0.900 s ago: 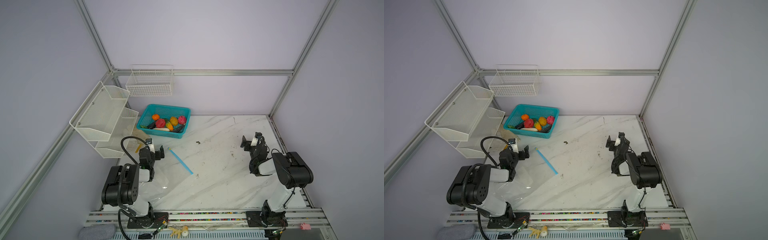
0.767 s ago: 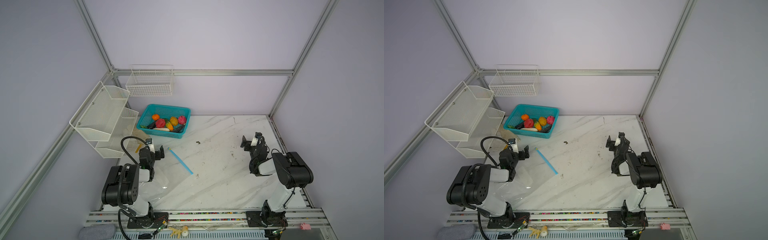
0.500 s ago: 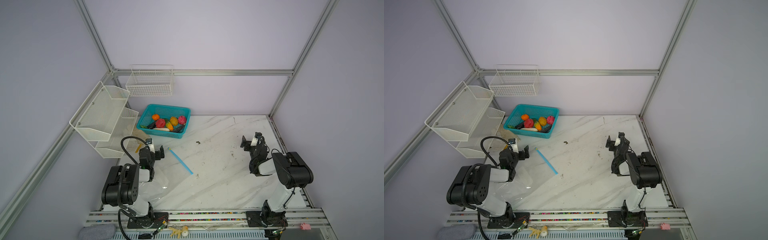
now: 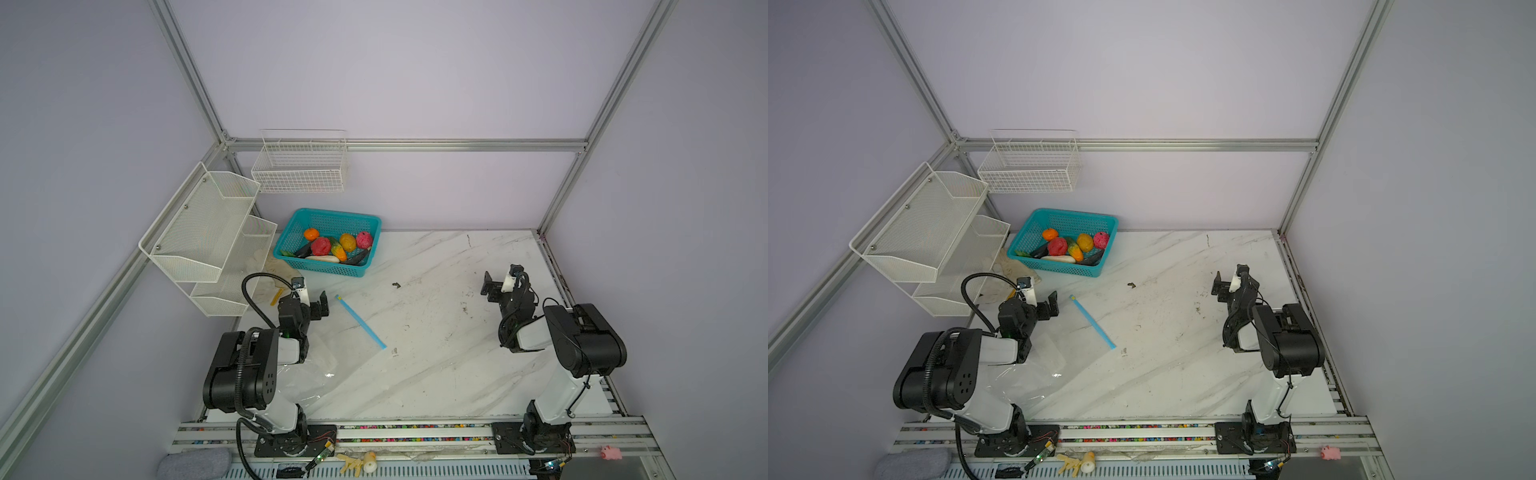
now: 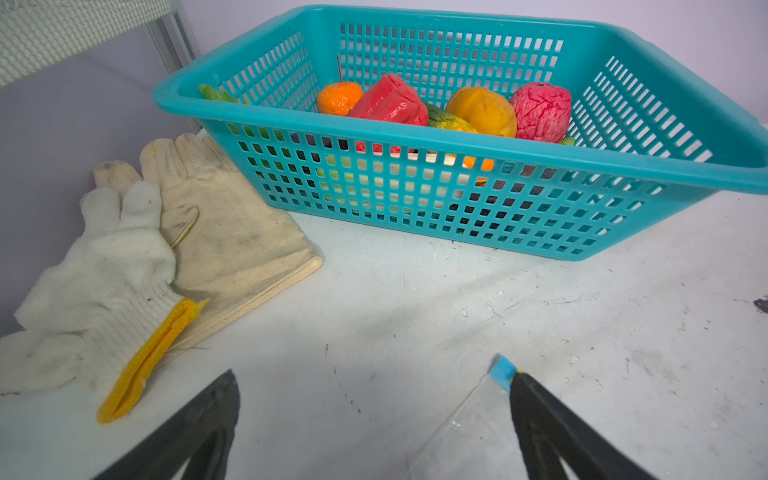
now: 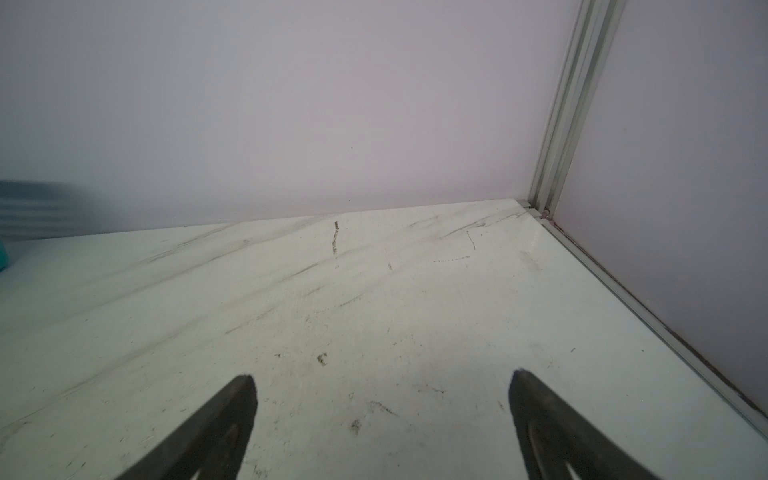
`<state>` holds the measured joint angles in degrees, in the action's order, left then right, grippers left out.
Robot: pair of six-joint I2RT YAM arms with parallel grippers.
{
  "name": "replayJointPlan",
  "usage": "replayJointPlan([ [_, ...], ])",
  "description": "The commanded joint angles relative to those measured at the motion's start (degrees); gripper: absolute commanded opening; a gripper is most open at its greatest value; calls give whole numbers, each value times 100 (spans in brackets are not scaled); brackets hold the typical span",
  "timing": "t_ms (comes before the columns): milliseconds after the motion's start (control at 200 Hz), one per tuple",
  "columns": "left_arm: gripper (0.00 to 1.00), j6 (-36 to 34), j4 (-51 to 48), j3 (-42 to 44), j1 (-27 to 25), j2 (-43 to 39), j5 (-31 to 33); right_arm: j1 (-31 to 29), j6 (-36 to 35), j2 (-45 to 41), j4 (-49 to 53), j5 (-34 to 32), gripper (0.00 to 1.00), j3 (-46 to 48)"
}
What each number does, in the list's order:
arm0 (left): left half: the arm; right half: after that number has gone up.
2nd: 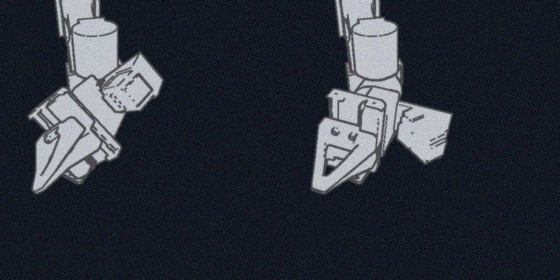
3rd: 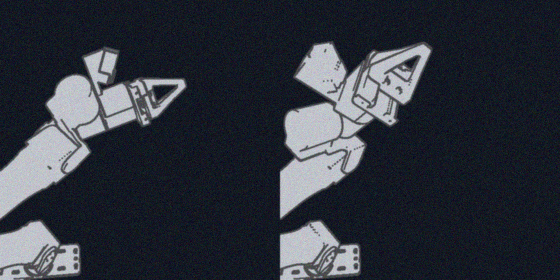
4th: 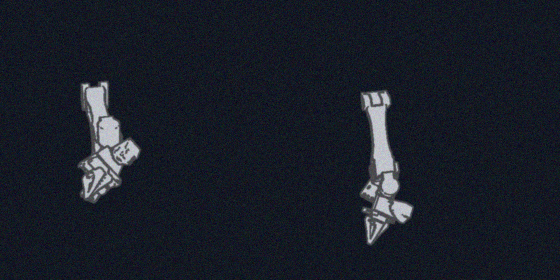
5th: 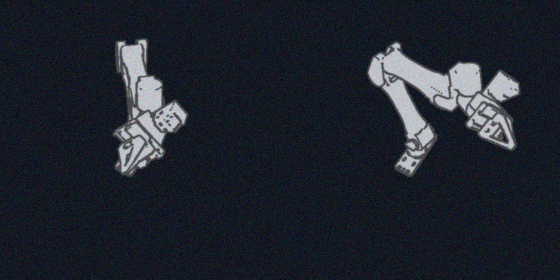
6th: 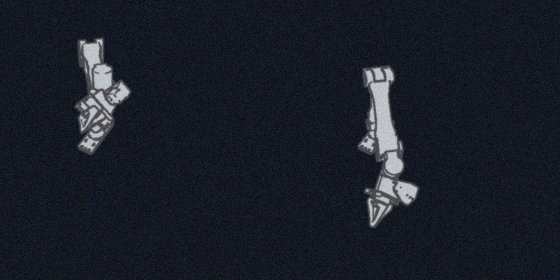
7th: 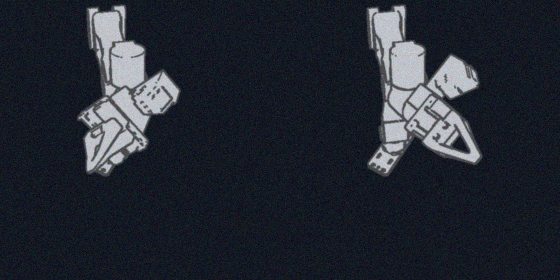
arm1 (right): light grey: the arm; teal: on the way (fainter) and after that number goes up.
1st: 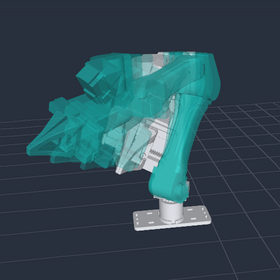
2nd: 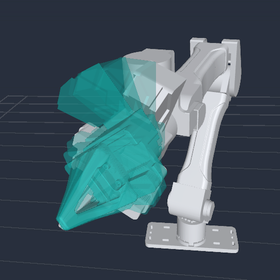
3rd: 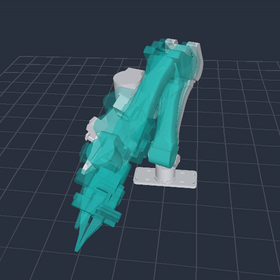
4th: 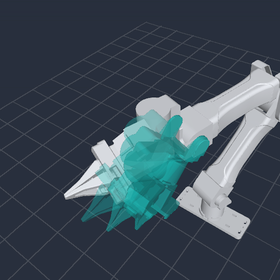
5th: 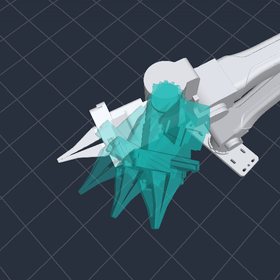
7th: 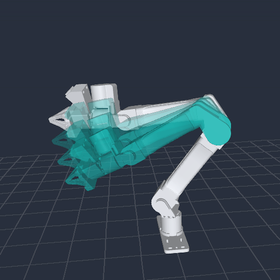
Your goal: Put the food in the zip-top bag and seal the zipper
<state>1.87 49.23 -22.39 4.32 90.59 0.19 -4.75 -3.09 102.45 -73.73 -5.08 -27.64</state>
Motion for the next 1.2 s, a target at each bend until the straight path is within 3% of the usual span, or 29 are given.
replayJointPlan([
  [0, 100, -108, 315, 20, -31, -108, -19, 27, -30, -35, -195, 25, 98, 24],
  [735, 100, -187, 435, 44, -316, -103, 682, 28, -39, -51, -185, 21, 97, 28],
  [960, 100, -187, -109, -77, -420, -500, 1009, 15, 31, -145, -206, -252, 98, 55],
  [1195, 100, -53, -3077, -1144, -855, -1427, 1673, -193, 656, -829, 2861, -1051, 97, -1196],
])
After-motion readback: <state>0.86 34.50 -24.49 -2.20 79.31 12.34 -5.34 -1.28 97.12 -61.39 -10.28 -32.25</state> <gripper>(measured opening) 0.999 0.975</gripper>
